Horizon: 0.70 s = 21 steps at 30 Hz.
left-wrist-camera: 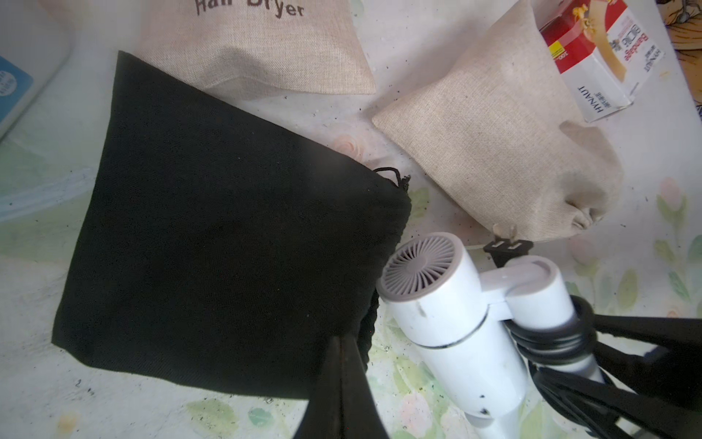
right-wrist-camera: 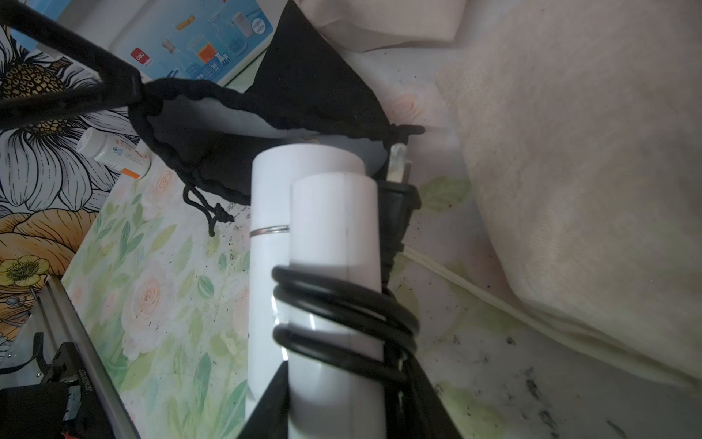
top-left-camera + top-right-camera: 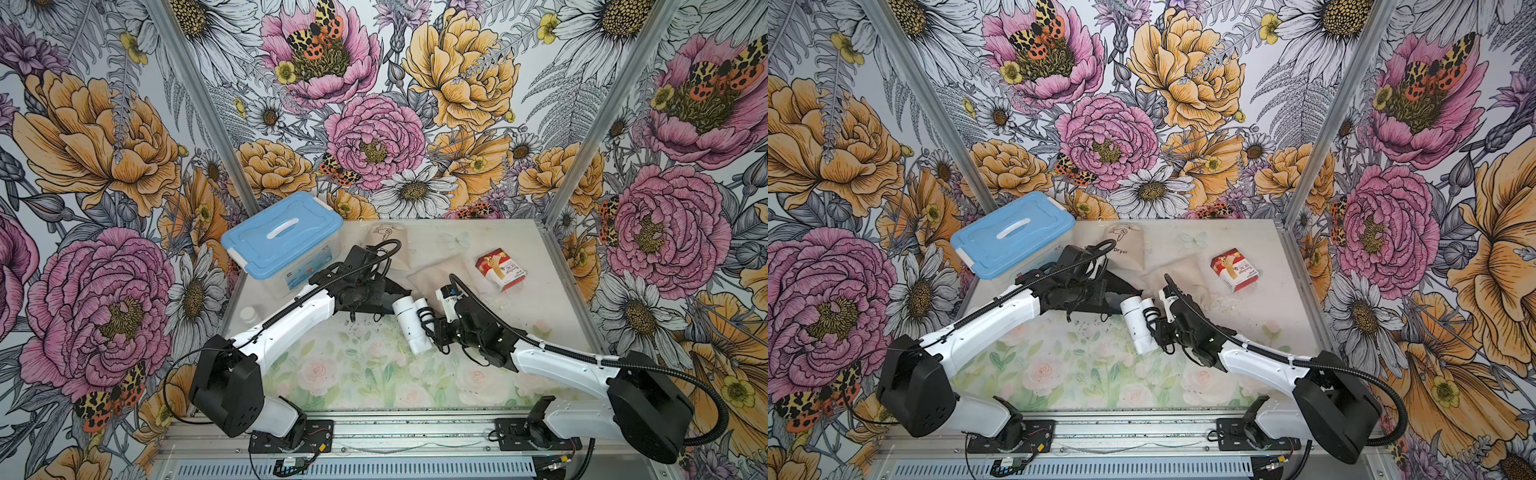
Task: Pack away hair dryers
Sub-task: Place the hair dryer in the drawstring bag.
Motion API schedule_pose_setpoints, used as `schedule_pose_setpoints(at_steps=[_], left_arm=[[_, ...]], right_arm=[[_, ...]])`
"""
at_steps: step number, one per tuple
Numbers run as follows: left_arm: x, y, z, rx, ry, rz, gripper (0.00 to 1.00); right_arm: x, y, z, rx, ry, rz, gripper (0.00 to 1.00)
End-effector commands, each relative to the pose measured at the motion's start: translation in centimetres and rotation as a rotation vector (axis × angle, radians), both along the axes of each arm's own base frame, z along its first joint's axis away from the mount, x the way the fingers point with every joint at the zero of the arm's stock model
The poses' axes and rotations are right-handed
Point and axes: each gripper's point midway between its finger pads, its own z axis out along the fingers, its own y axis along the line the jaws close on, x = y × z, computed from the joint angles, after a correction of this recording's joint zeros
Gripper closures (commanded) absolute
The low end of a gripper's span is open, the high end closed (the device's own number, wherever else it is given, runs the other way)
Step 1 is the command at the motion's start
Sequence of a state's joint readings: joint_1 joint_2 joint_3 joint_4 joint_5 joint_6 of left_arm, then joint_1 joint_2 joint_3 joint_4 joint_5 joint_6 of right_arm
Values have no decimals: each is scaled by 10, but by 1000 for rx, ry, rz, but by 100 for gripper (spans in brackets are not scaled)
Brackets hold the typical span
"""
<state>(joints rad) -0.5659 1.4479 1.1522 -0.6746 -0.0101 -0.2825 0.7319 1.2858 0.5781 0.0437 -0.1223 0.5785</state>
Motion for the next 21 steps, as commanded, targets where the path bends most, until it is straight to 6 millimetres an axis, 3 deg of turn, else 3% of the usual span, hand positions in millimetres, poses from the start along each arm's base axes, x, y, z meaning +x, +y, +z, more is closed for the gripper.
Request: schedule_pose_setpoints(at_steps=[1,13,21], left_arm=[[12,-4,24,-50,-62,16,100],[15,-25,28,-83,-63,-28,100],[15,-28,28,-93,-59,-35,100]], right_arm=[[16,27,50,118,-119,39,90],[20,49,53,146,-116,103,91],[19,68,63,213,-120,181,91]])
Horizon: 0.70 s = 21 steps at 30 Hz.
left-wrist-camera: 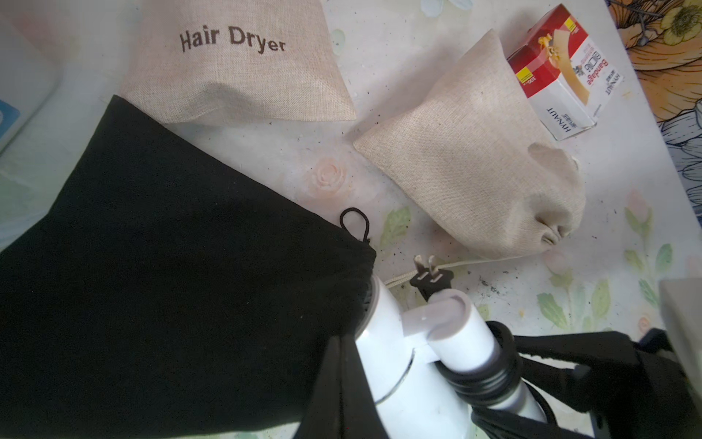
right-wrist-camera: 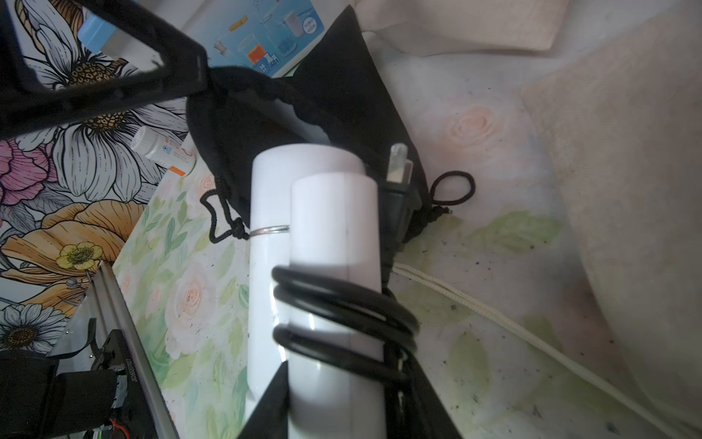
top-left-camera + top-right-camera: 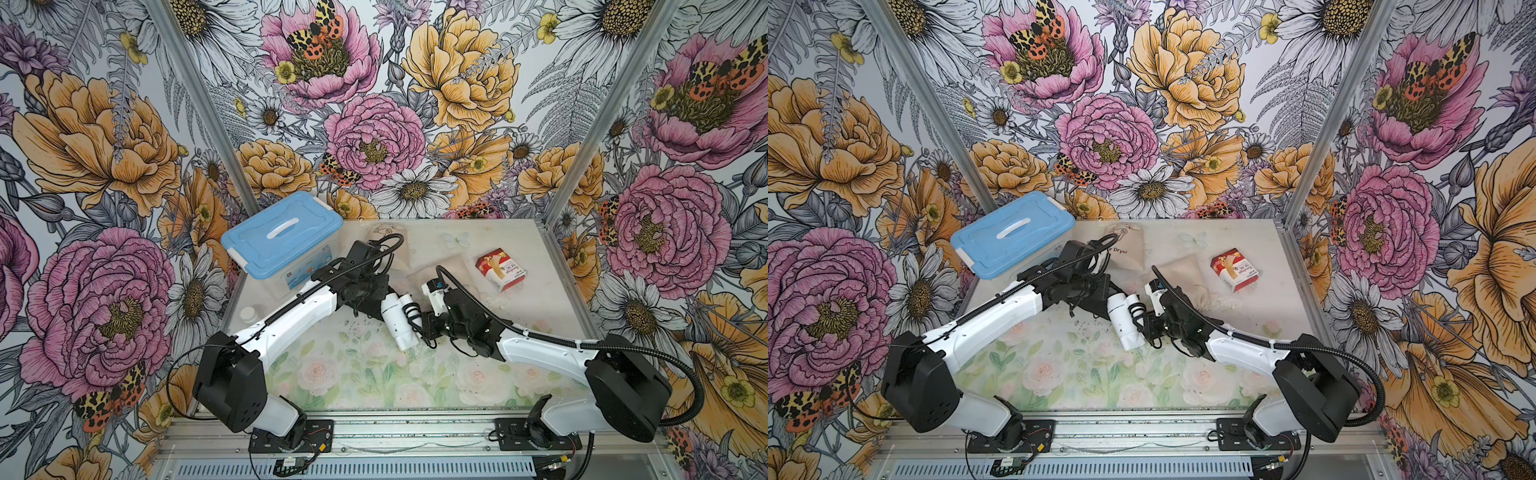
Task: Pack away hair dryers
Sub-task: Place the hair dryer in the drawstring bag.
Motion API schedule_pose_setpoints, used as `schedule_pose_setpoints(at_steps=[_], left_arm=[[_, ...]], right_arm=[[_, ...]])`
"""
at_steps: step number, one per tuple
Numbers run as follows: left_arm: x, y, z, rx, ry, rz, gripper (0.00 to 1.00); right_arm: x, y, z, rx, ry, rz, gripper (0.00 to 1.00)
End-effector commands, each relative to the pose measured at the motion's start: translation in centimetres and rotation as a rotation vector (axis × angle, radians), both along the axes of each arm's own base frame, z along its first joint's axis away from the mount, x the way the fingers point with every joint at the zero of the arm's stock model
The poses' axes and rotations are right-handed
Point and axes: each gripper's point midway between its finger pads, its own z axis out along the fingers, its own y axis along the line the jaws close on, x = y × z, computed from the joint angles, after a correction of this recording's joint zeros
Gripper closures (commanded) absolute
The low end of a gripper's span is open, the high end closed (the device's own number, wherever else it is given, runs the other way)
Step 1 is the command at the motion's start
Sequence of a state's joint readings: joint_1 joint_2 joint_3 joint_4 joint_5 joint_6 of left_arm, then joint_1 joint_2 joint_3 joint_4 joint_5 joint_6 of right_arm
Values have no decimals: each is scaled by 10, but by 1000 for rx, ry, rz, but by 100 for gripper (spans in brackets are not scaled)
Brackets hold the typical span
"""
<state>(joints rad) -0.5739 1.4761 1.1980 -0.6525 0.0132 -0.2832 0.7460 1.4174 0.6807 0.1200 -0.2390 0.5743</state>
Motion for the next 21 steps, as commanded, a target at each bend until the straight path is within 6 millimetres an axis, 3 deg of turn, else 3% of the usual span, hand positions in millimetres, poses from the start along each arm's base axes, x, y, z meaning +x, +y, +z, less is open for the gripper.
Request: schedule_pose_setpoints(at_steps=[1,9,21], left_arm=[[6,-14,17,-58,-34,-16,100],[5,-15,27,-87,-44,-18,100],[9,-13,55,-144,-90,0,100]], right_arm=[[10,28,52,145,-125,72,91],[9,39,59,180,-131,118,91],[8,41,48,166,-123,142,91]])
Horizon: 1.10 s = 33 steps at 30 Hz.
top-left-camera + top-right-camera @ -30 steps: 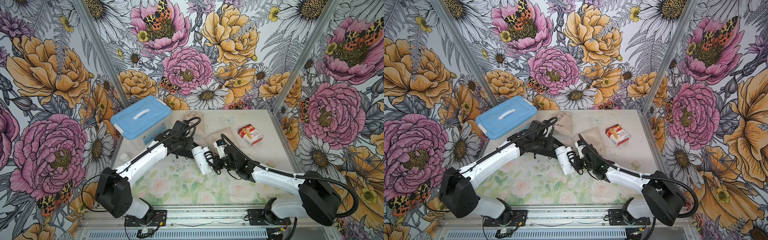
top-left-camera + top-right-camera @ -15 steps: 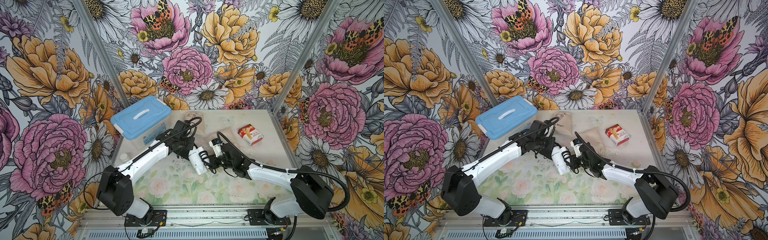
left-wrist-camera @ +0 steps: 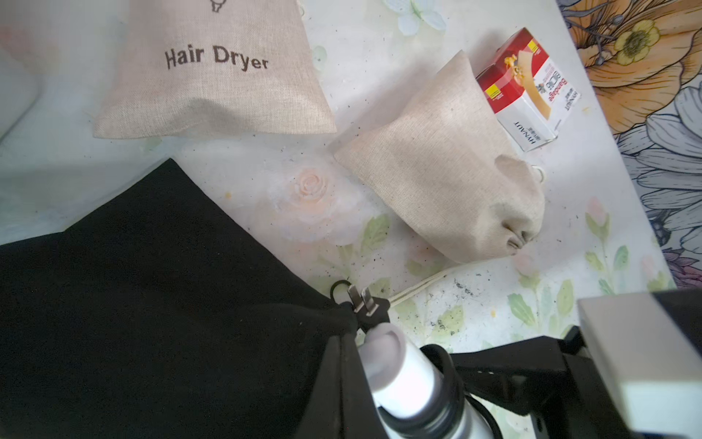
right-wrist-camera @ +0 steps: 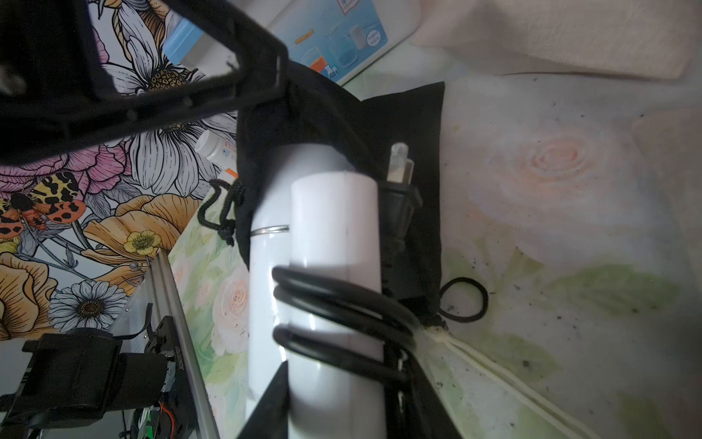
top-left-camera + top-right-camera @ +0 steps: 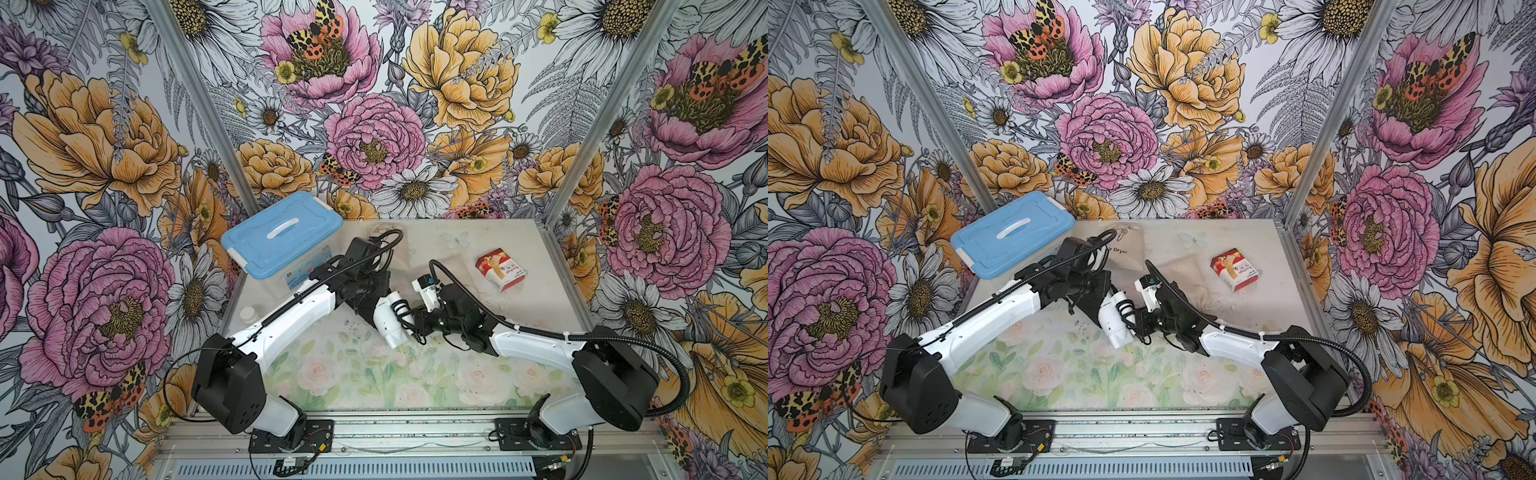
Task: Pack away hair dryers
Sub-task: Place the hair dryer in the drawstring bag.
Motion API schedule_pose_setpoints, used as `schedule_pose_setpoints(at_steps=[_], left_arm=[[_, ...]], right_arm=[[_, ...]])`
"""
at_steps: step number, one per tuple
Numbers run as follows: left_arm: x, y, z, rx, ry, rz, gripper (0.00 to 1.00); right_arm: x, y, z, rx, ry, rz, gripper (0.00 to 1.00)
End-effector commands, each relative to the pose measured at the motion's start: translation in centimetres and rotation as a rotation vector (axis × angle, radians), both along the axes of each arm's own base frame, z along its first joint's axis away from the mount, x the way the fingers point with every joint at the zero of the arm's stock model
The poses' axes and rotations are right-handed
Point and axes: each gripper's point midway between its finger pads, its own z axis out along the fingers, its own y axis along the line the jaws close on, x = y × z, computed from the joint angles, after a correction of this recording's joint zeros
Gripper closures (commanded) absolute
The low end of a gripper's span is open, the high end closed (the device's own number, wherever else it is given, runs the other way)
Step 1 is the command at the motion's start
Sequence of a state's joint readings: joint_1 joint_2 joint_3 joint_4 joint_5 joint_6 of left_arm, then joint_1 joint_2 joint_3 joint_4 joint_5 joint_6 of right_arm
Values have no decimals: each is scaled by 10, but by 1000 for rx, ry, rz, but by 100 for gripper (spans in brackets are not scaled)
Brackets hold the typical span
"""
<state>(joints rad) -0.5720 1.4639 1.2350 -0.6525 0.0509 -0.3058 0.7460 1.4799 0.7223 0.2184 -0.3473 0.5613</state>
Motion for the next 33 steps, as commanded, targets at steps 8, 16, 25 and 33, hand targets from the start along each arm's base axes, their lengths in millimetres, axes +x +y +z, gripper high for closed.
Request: schedule_pose_setpoints(at_steps=[8,16,25,33], left_arm=[[16,-4,31,-87,-51,34,100],[27,-15,15,-83,-1,26,100],[40,-22,7,-84,20,21,100],[46,-19,6,-86,22,24,100]], right_arm=[[1,16,31,62,-113,65,91],[-5,17,35,48,-147,93,92],[-12,18,34,12,-177,106,92],[-22,16,42,-35,-244,99,92]])
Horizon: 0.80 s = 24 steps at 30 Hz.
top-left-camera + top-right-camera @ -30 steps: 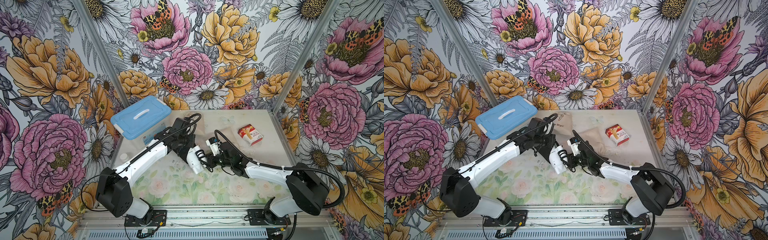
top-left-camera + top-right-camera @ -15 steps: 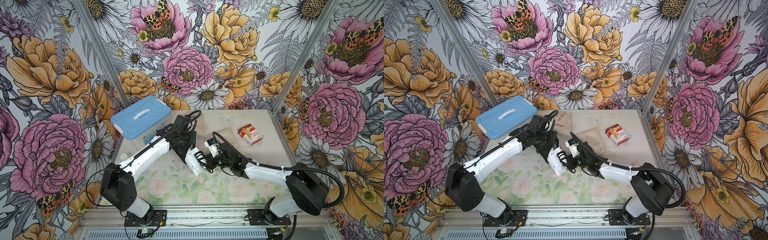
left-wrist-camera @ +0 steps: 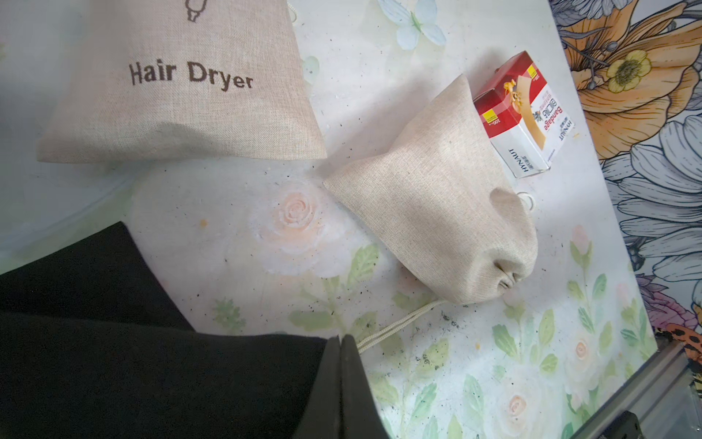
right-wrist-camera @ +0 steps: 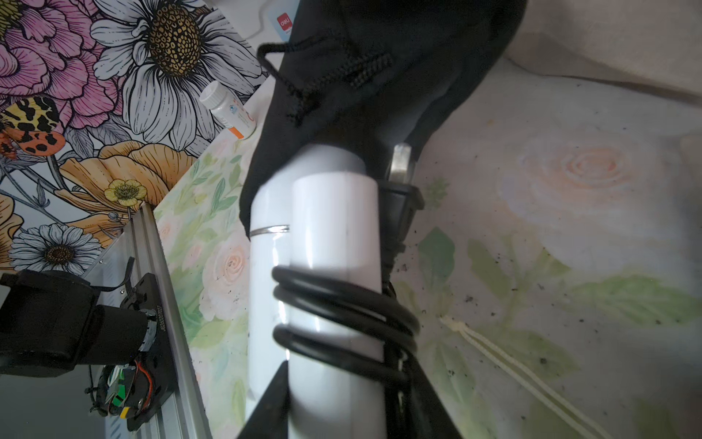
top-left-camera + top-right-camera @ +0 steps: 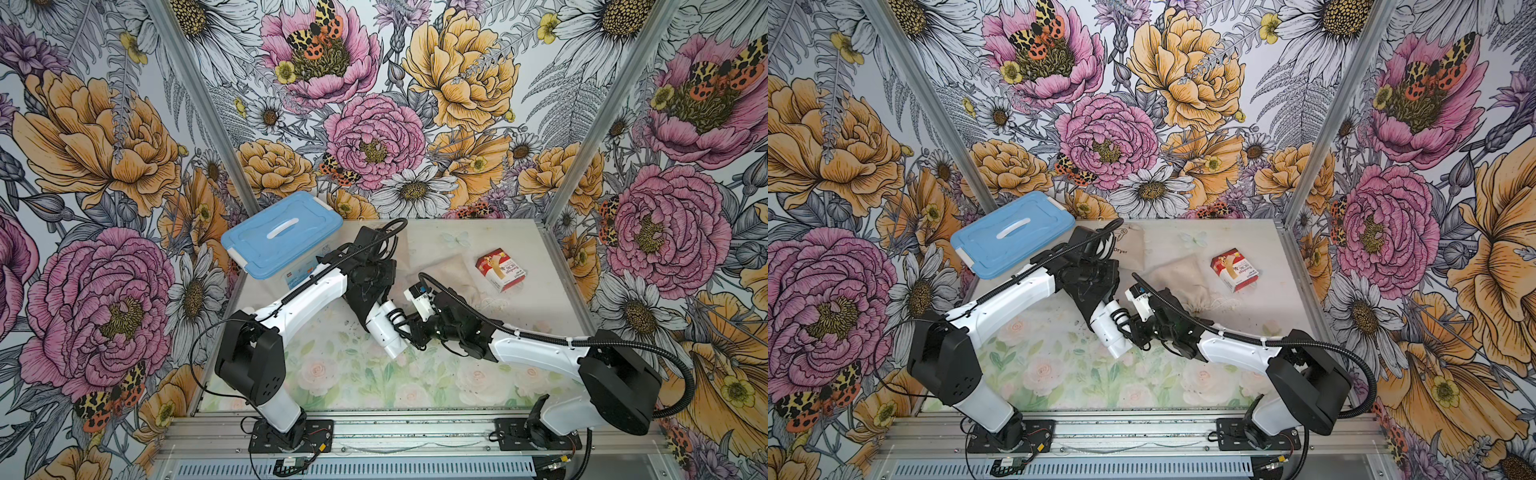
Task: Pack away hair dryers
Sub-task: Place the hair dryer in the drawstring bag.
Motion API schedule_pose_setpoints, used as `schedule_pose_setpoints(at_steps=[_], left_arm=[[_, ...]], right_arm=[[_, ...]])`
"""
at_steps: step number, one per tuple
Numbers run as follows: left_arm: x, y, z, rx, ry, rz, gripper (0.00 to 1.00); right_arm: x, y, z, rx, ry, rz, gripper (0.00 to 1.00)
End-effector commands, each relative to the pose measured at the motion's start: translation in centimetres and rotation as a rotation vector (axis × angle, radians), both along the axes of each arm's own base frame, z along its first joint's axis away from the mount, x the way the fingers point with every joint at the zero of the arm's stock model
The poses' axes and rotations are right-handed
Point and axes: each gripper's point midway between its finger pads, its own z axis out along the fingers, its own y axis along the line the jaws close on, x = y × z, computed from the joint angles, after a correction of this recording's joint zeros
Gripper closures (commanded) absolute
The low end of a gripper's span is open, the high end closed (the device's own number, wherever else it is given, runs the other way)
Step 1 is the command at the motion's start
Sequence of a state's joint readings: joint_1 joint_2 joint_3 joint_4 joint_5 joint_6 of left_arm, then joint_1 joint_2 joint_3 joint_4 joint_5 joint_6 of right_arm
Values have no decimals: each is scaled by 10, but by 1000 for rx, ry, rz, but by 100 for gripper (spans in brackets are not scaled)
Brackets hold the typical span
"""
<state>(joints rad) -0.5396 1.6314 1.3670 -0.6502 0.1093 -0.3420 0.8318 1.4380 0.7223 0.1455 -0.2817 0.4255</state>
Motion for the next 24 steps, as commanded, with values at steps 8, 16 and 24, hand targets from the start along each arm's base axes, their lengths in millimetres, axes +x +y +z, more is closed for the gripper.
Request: schedule_pose_setpoints(at_steps=[8,16,24], left_arm=[[15,9,37,-68,-82,22,100],[13,7,53,-102,-105,15,100],[9,-11,52,-117,-90,-32,100]], right_arm=[[3,0,45,16,-207,-18,92],[0,4,47,-24,-261,-5,92],[-4,7,51,-48,-309,9,92]])
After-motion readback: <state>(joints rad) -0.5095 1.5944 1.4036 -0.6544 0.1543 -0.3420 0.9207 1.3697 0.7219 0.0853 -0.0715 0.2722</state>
